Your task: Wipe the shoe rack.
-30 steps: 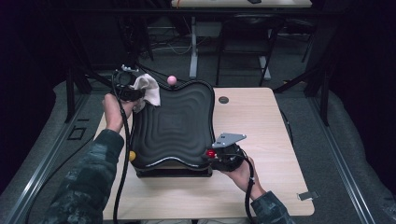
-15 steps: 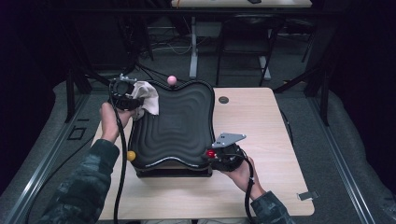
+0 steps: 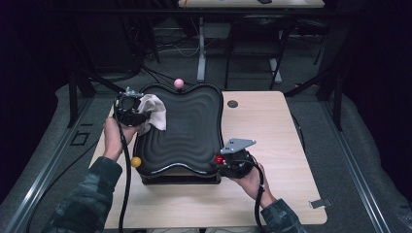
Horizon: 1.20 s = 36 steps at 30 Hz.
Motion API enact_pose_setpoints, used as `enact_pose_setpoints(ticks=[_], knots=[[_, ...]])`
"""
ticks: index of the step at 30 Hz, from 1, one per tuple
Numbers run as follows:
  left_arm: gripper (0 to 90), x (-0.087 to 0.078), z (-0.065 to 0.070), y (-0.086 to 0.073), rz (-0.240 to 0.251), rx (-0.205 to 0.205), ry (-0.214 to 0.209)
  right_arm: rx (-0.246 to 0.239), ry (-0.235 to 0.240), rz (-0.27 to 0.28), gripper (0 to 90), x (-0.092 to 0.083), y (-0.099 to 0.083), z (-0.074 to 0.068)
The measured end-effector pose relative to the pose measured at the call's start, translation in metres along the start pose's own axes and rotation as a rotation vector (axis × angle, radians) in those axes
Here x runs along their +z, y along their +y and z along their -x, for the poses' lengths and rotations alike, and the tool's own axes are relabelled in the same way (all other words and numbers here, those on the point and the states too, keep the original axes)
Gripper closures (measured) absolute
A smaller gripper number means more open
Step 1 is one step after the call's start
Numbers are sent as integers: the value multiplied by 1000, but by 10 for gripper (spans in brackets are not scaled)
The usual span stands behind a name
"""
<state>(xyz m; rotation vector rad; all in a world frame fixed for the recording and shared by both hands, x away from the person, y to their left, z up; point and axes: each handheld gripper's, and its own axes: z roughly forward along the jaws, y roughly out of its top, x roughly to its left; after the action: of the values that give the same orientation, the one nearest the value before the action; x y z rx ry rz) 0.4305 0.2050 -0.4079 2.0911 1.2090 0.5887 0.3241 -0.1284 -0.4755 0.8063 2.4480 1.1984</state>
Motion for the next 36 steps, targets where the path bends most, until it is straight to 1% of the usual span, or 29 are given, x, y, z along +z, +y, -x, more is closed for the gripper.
enact_pose_setpoints(ticks=[2,5,15,16,17,21,22,25,27,28,29,31,33,35,36], knots=[[828,-1,2,-4,-2,-3,-9,-1,0,0,598,0,0,0],[829,-3,6,-10,-14,10,-18,-1,-1,-1,597,0,0,0],[827,-11,16,-36,-12,16,-42,-1,-1,1,597,0,0,0],[826,-12,16,-39,-9,12,-43,-1,-1,0,597,0,0,0],[825,-12,17,-41,-3,13,-44,-4,-19,-13,597,-1,0,-1],[822,-14,18,-47,2,-1,-55,-3,-9,-5,598,0,0,0],[822,-14,19,-48,-2,1,-60,-1,-3,-1,597,0,0,0],[825,-15,19,-49,-25,12,-73,-3,-9,-5,597,0,0,0],[826,-16,21,-50,-45,18,-75,-1,3,3,597,0,0,0],[827,-17,22,-50,-51,24,-76,-6,-23,-16,597,-1,0,-1],[827,-17,23,-50,-56,29,-77,-4,-14,-9,597,0,0,-1],[828,-17,26,-52,-63,37,-84,-4,-15,-9,597,0,0,-1],[829,-17,30,-54,-70,40,-95,-3,5,4,597,0,0,0],[829,-17,34,-56,-81,52,-108,-4,-2,0,597,0,0,0],[829,-17,37,-57,-86,60,-108,-4,-5,-1,598,0,0,0]])
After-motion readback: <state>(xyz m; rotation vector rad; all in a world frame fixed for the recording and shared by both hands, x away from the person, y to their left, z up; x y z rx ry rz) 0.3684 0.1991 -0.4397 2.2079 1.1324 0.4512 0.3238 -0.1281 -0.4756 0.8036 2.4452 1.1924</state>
